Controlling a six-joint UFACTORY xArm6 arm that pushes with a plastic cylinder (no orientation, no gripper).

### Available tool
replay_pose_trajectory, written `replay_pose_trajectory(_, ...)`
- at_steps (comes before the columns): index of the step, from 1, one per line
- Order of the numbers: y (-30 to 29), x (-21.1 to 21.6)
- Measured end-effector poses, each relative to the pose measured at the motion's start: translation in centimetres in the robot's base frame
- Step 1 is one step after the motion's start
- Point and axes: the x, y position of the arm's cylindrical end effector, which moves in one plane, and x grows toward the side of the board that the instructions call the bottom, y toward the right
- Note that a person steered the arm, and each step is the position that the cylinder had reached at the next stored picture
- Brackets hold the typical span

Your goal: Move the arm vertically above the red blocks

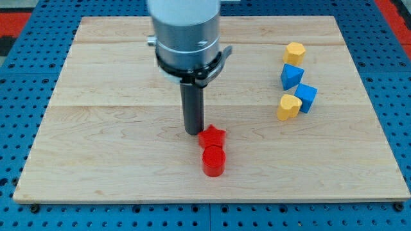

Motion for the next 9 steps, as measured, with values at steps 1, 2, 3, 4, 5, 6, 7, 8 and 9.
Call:
replay_pose_trajectory(1,-3.4,-1.7)
replay_pose_trajectory(2,-3.1,-1.7)
replay_pose_trajectory(3,-3.1,-1.7)
replay_pose_trajectory(4,-3.1,-1.7)
replay_pose_trajectory(5,-3.1,-2.1)
replay_pose_trajectory(6,-3.1,-2.2)
replay_pose_trajectory(7,-2.7,-3.9)
replay_pose_trajectory(8,5.4,-6.5)
replay_pose_trajectory(9,6.0,-7.4)
